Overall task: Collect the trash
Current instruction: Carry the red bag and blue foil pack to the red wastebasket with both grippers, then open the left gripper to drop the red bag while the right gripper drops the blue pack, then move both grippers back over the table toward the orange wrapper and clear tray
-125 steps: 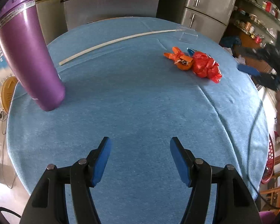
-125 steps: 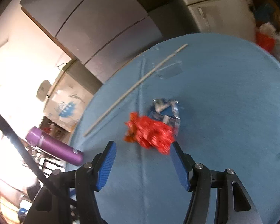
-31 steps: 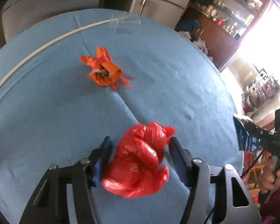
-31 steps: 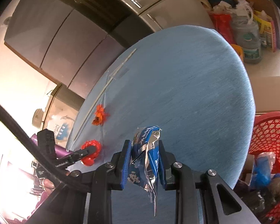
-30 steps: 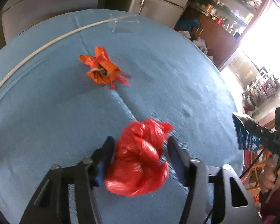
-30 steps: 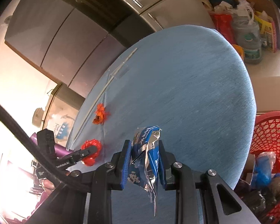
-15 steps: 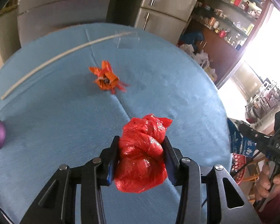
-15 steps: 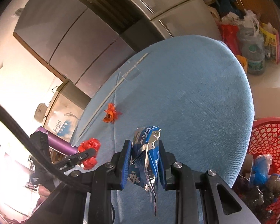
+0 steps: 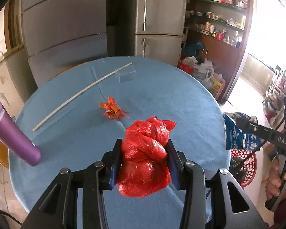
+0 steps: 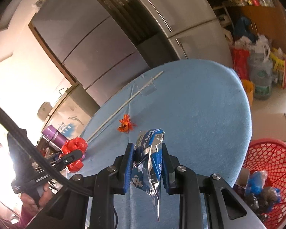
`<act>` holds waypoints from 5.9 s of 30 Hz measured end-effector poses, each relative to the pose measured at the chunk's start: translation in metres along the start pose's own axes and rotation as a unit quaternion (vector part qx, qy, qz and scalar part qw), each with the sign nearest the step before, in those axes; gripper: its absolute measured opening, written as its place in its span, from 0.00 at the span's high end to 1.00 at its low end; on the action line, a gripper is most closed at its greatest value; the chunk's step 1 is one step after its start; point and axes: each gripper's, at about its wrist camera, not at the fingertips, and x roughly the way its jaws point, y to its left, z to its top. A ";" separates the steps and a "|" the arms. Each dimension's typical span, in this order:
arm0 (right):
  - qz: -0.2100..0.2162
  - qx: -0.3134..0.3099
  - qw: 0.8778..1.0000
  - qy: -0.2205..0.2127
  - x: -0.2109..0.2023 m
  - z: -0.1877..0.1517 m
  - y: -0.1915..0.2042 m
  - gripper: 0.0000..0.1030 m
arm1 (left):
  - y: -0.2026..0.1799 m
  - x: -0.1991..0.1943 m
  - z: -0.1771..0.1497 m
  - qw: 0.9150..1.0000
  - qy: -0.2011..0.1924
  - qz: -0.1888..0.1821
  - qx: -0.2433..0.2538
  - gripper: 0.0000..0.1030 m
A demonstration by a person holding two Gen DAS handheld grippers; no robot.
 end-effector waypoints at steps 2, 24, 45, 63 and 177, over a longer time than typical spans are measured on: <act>-0.003 -0.008 1.000 -0.007 -0.006 0.001 0.005 0.73 | -0.006 -0.004 0.000 1.000 -0.002 -0.001 0.009 0.56; -0.031 -0.025 0.997 -0.066 -0.064 0.008 0.002 0.73 | -0.057 -0.029 0.002 0.998 -0.016 -0.008 0.066 0.56; -0.058 0.019 0.993 -0.105 -0.105 0.013 -0.034 0.73 | -0.091 -0.034 0.007 0.995 -0.019 -0.023 0.100 0.56; -0.094 0.083 0.980 -0.152 -0.157 0.010 -0.090 0.73 | -0.151 -0.017 0.022 0.986 -0.015 -0.078 0.148 0.56; -0.181 -0.128 0.965 0.142 0.412 0.175 0.042 0.20 | 0.109 0.099 -0.080 0.988 0.115 0.009 -0.105 0.38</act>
